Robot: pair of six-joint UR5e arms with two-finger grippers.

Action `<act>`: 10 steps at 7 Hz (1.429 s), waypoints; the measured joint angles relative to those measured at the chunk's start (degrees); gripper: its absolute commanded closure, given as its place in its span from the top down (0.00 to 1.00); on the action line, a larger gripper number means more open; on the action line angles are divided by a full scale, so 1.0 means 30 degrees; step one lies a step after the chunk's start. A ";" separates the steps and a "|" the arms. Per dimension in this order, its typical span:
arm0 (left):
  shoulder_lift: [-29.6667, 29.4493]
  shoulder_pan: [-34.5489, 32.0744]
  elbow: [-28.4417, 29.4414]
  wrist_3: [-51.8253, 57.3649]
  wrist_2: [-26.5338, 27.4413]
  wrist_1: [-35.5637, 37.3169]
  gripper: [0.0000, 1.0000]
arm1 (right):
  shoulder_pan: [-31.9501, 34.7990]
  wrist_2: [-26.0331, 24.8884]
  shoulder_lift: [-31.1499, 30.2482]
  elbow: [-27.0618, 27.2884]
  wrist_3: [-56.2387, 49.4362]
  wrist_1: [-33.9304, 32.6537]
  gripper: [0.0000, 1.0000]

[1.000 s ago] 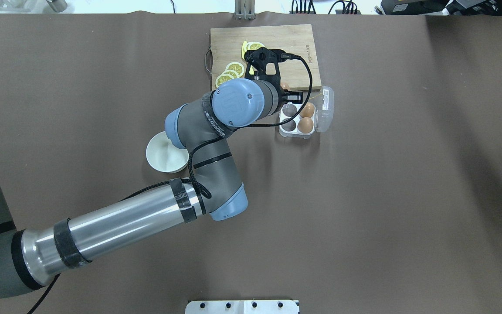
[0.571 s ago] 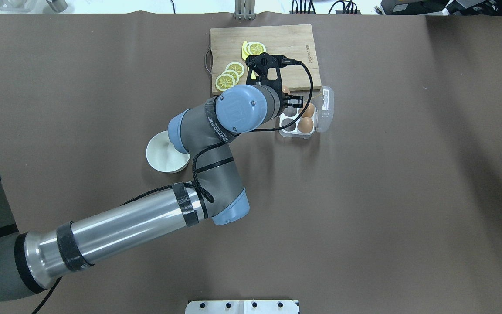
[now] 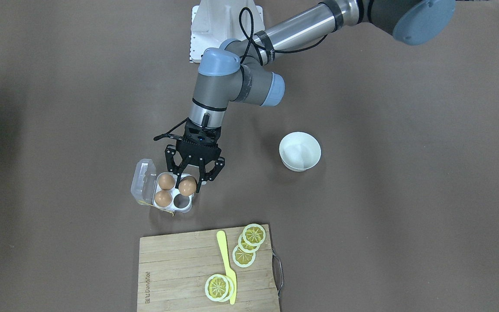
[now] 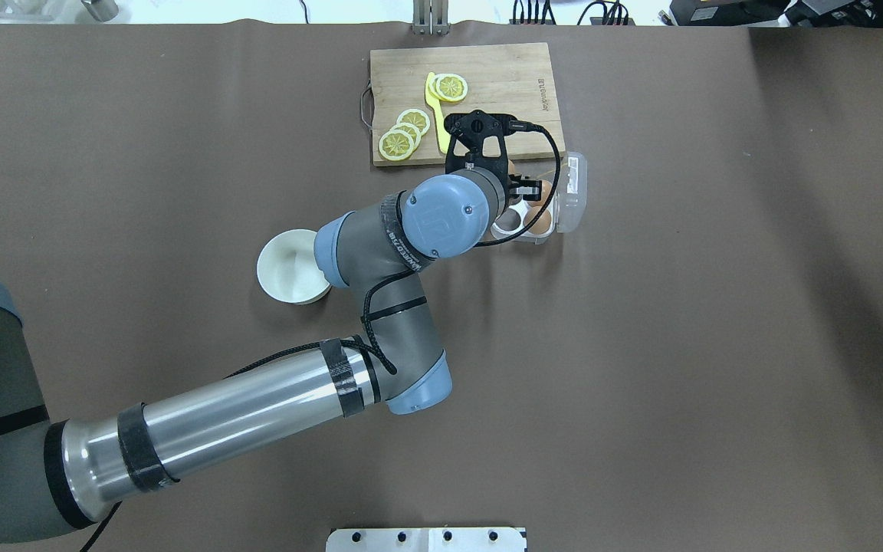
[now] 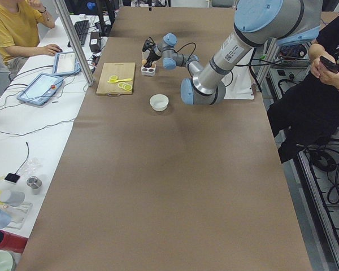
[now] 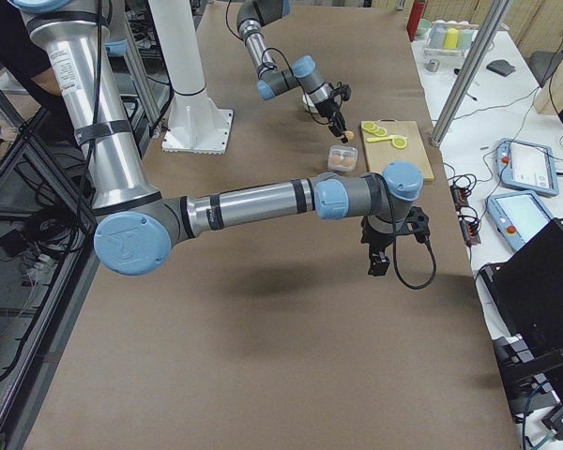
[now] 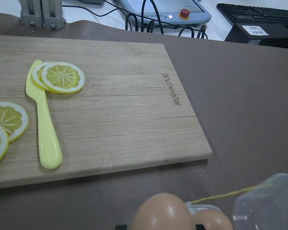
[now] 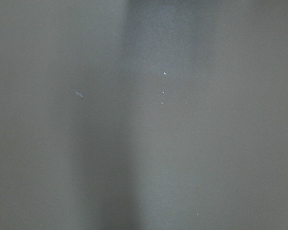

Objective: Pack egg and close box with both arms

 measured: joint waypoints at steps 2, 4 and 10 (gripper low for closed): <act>-0.0026 0.0051 0.0010 0.0020 0.0070 -0.0237 0.99 | 0.0000 -0.0004 0.0032 -0.0003 0.0014 0.0000 1.00; -0.0014 0.0000 0.0020 0.0028 0.0027 -0.0535 0.98 | -0.0010 -0.0005 0.0104 0.0005 0.0022 0.0000 1.00; 0.3790 -0.4130 -0.4645 0.3634 -0.7617 0.2280 0.98 | -0.1294 -0.0311 0.0640 0.3067 -0.0028 -0.0036 0.99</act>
